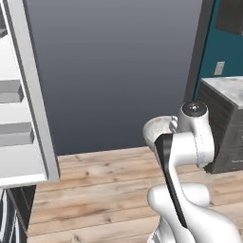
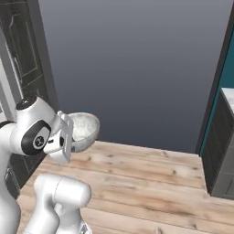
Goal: Place one of the steaks on the plate and the other in the bowl. Then place the bowl in the fridge.
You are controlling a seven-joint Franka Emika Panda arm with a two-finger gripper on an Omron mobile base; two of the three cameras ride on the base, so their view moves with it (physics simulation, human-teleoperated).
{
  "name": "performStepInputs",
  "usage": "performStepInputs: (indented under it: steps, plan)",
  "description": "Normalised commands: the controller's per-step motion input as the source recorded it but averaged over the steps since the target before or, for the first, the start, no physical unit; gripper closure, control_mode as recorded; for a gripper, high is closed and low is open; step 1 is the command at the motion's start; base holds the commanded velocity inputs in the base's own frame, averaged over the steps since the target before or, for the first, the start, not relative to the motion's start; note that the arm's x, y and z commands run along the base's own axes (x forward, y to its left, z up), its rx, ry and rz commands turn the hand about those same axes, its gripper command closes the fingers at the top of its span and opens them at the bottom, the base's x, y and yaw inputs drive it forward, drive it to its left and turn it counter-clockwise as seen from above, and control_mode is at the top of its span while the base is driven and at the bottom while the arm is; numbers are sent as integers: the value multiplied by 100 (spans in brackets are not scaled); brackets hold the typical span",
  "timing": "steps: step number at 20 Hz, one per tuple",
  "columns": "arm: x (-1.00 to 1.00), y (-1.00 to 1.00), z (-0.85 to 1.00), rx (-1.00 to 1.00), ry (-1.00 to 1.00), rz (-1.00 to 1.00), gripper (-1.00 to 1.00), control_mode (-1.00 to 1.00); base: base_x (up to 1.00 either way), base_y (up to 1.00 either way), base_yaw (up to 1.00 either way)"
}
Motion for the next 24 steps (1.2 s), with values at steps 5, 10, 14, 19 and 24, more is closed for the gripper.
performStepInputs:
  steps: [5, 10, 14, 19, 24]
  plan:
    - [0, 0, 0, 0, 0, 0, 100, 100, 100, -45, 0]
    - [0, 0, 0, 0, 0, 0, 100, 100, 89, -28, 0]
    - [0, 0, 0, 0, 0, 0, 100, 100, 82, -8, 0]
    - [0, 0, 0, 0, 0, 0, 100, 100, 75, -33, 4]
    - [0, 0, 0, 0, 0, 0, 100, 100, 13, -81, 29]
